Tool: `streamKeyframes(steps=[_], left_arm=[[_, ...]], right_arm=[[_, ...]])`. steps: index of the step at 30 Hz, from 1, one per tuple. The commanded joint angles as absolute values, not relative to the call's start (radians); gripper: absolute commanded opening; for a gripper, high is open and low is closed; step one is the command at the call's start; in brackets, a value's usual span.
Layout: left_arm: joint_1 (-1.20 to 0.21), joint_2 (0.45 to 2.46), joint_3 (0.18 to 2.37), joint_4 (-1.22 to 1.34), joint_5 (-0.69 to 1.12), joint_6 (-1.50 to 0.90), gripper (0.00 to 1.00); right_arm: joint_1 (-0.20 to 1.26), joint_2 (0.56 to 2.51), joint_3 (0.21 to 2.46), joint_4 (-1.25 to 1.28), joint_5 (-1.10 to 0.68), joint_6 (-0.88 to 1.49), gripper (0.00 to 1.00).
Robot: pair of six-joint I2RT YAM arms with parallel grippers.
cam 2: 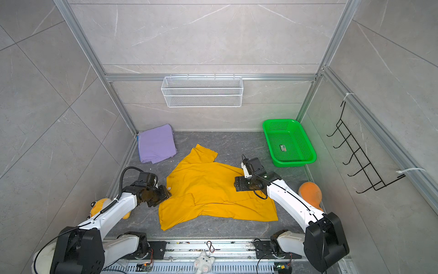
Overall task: Fold and stack t-shirts
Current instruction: Flatten out the T-shirt at the center of the table.
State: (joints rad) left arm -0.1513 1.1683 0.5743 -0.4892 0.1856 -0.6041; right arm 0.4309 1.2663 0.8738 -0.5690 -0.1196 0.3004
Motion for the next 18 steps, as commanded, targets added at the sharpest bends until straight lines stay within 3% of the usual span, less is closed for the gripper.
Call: streamKeyframes(steps=[1,6,10,14,18], left_arm=[[-0.153,1.169,0.573,-0.451,0.119,-0.606,0.52],[-0.152,1.161,0.551,-0.412,0.114,-0.604,0.57],[-0.153,1.180,0.554,-0.427,0.127,-0.596,0.52],[-0.169,1.146,0.541,-0.449,0.122,-0.604,0.38],[-0.216,1.131,0.545,-0.494,0.056,-0.606,0.38]], right_arm=[[0.437,1.267,0.882,-0.552,-0.104,0.319,0.82],[0.437,1.266,0.884,-0.555,-0.101,0.318,0.82],[0.438,1.260,0.888,-0.561,-0.096,0.314,0.82],[0.438,1.259,0.887,-0.565,-0.087,0.312,0.82],[0.437,1.259,0.884,-0.563,-0.083,0.308,0.82]])
